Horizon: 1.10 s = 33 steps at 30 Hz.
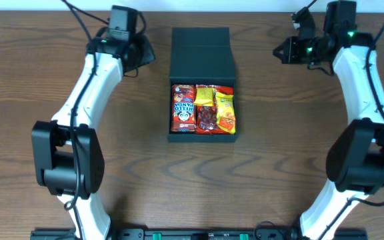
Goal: Pack container
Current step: 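Move both grippers to the edges of the raised black lid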
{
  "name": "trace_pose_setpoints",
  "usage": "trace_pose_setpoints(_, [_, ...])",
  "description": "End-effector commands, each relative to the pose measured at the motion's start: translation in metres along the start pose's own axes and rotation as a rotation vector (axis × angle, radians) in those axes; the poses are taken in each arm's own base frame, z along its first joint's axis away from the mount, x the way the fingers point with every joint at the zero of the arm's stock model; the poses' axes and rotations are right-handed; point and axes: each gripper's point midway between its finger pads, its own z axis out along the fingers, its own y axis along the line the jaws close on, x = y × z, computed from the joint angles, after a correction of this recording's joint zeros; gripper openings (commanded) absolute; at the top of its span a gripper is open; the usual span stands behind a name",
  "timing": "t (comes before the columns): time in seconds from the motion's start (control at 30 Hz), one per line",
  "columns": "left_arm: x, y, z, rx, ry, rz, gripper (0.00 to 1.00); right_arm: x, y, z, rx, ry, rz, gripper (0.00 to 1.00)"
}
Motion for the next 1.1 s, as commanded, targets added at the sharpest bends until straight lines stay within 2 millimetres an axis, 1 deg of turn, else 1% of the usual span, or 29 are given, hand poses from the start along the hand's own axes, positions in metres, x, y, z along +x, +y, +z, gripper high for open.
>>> trace_pose_setpoints(0.0, [0.019, -0.004, 0.024, 0.058, 0.102, -0.027, 0.06, 0.010, 0.011, 0.020, -0.153, 0.016, 0.070, 0.01])
trace_pose_setpoints(0.1, [0.028, 0.003, 0.040, 0.037, 0.136, -0.066, 0.06, 0.018, 0.008, 0.046, -0.226, 0.045, 0.132, 0.01])
trace_pose_setpoints(0.2, [0.036, 0.012, 0.055, 0.006, 0.166, -0.141, 0.06, 0.030, 0.005, 0.072, -0.276, 0.087, 0.205, 0.01])
trace_pose_setpoints(0.3, [0.046, 0.022, 0.071, -0.022, 0.197, -0.220, 0.06, 0.043, 0.001, 0.091, -0.284, 0.128, 0.254, 0.02])
trace_pose_setpoints(0.37, [0.051, 0.025, 0.081, -0.028, 0.214, -0.243, 0.06, 0.053, 0.002, 0.102, -0.307, 0.156, 0.275, 0.01])
trace_pose_setpoints(0.47, [0.060, 0.022, 0.093, 0.002, 0.251, -0.256, 0.06, 0.069, 0.001, 0.120, -0.344, 0.203, 0.324, 0.02])
trace_pose_setpoints(0.53, [0.063, 0.022, 0.098, 0.006, 0.261, -0.269, 0.06, 0.078, 0.001, 0.131, -0.361, 0.228, 0.356, 0.02])
trace_pose_setpoints(0.6, [0.065, 0.020, 0.100, 0.021, 0.271, -0.270, 0.06, 0.083, 0.004, 0.138, -0.390, 0.240, 0.360, 0.02])
trace_pose_setpoints(0.77, [0.062, 0.019, 0.101, 0.029, 0.261, -0.268, 0.06, 0.085, 0.007, 0.153, -0.397, 0.240, 0.367, 0.01])
trace_pose_setpoints(0.9, [0.060, 0.013, 0.101, 0.061, 0.261, -0.272, 0.06, 0.073, 0.023, 0.157, -0.478, 0.202, 0.326, 0.02])
trace_pose_setpoints(1.0, [0.059, 0.012, 0.101, 0.065, 0.257, -0.272, 0.06, 0.065, 0.027, 0.159, -0.497, 0.179, 0.320, 0.02])
trace_pose_setpoints(1.07, [0.059, 0.010, 0.101, 0.074, 0.257, -0.271, 0.06, 0.060, 0.032, 0.157, -0.531, 0.164, 0.302, 0.01])
